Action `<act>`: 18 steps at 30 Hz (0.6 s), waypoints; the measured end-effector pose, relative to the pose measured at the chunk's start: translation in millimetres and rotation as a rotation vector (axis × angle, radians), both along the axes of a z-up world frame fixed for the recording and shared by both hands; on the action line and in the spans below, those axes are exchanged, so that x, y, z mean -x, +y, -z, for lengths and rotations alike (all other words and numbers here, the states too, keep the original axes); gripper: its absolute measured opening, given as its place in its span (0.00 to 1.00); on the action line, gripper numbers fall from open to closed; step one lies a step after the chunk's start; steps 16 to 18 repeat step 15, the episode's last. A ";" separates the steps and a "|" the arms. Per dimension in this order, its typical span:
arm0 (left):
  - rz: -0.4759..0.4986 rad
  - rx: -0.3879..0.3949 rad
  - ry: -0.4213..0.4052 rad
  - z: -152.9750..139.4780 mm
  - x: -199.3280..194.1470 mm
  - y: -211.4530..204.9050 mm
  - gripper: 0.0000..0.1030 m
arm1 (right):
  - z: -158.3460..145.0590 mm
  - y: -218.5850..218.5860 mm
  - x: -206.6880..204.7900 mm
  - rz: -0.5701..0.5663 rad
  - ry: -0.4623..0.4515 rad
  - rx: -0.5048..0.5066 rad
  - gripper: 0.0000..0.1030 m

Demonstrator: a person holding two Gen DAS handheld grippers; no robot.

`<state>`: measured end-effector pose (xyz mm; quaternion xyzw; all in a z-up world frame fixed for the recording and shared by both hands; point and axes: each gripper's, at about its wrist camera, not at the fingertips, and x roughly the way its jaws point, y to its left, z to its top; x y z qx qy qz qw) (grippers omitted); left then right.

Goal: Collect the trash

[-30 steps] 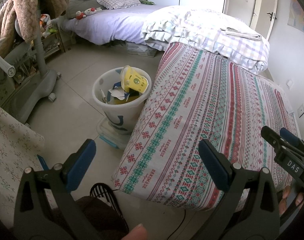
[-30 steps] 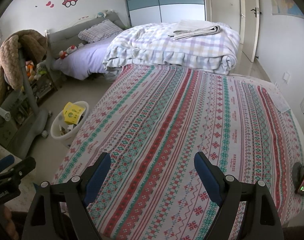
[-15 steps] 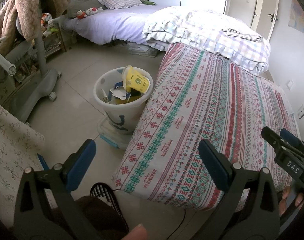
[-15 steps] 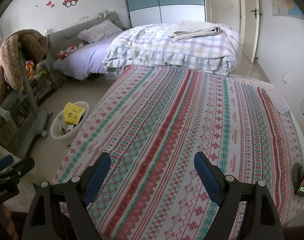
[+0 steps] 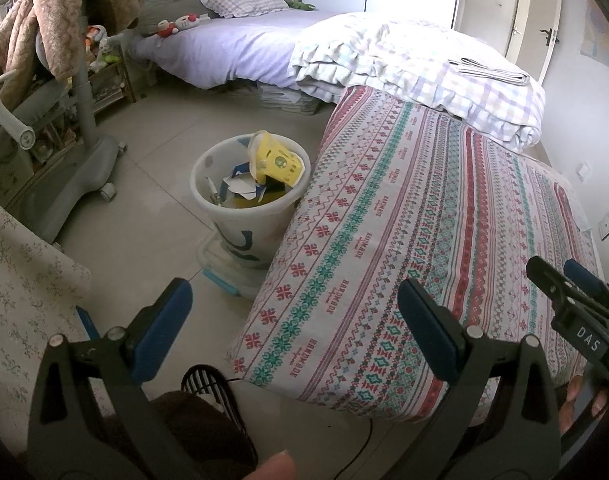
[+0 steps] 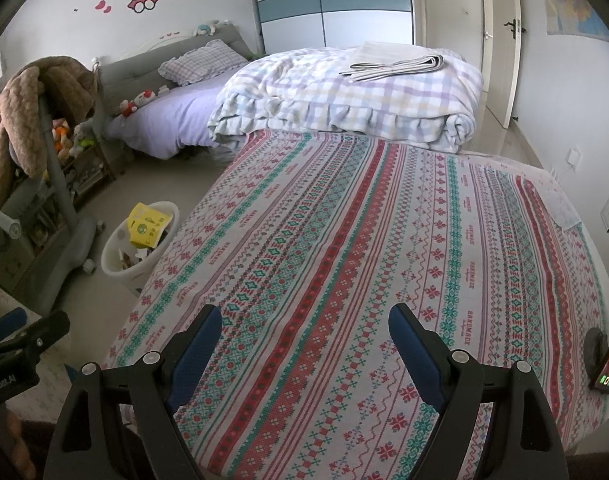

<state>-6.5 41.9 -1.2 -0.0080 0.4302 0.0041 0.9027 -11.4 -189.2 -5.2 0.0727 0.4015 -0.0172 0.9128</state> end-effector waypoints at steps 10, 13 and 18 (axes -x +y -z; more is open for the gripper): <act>-0.010 0.026 0.019 1.8 -1.0 -0.2 0.99 | -0.7 0.2 -1.3 -0.009 0.000 0.005 0.84; 0.001 0.068 0.044 2.6 -1.6 -2.6 0.99 | -0.8 0.8 -1.7 -0.026 0.001 -0.003 0.84; 0.001 0.076 0.043 0.2 -1.5 -3.8 0.99 | -0.2 0.5 -2.0 -0.036 0.002 -0.009 0.84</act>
